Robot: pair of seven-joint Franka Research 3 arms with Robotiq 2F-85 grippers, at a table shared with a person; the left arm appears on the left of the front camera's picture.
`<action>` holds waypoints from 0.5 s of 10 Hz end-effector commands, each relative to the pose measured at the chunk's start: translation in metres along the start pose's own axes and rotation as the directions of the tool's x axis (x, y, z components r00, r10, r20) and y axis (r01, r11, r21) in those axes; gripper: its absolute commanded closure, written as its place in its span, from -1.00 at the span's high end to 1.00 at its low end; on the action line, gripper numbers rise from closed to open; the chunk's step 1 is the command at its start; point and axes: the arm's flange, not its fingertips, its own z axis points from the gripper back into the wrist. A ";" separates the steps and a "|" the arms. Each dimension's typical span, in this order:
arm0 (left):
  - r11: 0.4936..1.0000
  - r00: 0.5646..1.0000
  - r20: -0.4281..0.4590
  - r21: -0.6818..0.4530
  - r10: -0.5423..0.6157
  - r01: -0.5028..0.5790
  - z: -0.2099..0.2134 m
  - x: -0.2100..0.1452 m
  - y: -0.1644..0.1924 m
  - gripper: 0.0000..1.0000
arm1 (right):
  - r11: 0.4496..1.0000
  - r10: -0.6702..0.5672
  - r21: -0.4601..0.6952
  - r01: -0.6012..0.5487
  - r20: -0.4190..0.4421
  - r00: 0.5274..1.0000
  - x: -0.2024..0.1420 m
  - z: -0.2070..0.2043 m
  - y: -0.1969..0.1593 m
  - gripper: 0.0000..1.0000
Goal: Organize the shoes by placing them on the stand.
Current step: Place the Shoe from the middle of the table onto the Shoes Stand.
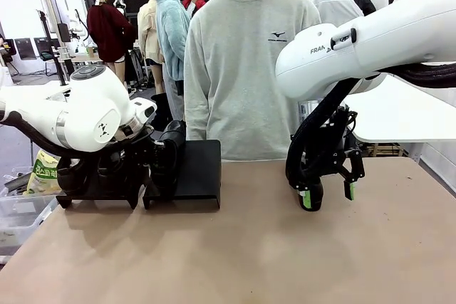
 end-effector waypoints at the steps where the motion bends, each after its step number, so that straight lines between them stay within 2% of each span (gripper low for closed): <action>1: 1.000 1.000 0.013 -0.024 -0.009 0.010 0.003 0.005 0.001 -0.61 | 1.000 -0.012 -0.006 0.012 -0.006 1.000 0.001 0.002 0.000 1.00; 5: 1.000 1.000 0.016 -0.003 -0.007 0.008 0.007 0.006 0.004 0.97 | 1.000 -0.012 -0.006 0.012 -0.006 1.000 0.001 0.002 0.000 1.00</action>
